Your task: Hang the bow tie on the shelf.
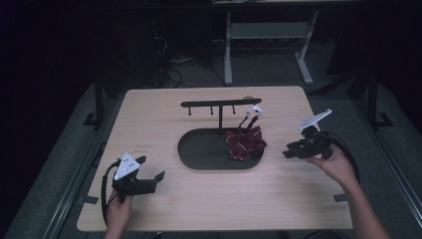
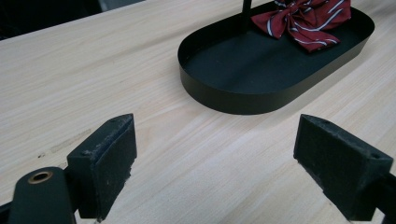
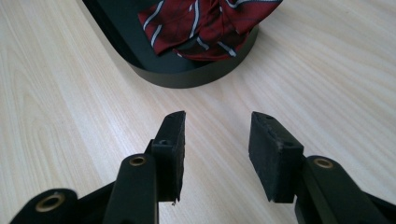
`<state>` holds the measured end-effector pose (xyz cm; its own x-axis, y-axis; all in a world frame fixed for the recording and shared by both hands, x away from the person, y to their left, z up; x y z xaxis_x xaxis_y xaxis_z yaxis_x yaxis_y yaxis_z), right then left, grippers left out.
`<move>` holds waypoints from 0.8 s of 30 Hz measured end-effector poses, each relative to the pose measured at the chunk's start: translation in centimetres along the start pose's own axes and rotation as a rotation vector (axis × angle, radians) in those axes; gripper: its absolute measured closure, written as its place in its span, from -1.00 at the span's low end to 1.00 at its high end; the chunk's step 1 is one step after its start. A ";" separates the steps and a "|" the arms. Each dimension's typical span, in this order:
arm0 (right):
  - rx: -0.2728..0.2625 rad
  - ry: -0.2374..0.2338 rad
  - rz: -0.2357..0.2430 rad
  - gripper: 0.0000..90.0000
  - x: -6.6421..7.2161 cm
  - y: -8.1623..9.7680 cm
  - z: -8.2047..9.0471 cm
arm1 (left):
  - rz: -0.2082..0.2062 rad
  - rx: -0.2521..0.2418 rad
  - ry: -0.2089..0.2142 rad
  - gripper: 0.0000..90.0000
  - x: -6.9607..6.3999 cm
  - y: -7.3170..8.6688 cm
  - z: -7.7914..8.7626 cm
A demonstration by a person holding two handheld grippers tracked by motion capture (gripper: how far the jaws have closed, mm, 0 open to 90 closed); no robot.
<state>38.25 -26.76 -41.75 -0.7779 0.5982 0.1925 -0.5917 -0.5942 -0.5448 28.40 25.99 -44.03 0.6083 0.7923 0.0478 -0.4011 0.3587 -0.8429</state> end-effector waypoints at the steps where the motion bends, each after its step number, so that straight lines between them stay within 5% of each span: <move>1: 0.004 -0.001 -0.003 0.23 0.0 0.1 0.0 | -0.001 0.001 -0.001 -0.71 0.0 0.0 0.0; 24: -0.005 -0.010 -0.041 0.17 0.6 3.0 -0.6 | -0.001 -0.004 -0.002 -0.71 0.0 0.0 0.0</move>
<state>36.15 -27.89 -43.72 -0.7550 0.6169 0.2226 -0.6222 -0.5666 -0.5402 28.37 26.03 -44.02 0.6072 0.7929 0.0501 -0.3977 0.3579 -0.8449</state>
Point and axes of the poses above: each handheld gripper's, and its own axes: z roughly backward along the jaws, y roughly out of its underside, x roughly to its left, the point moved 2 cm from there along -z, roughly forward along the jaws, and after that the axes turned 3 degrees about x, right-handed, at the moved point
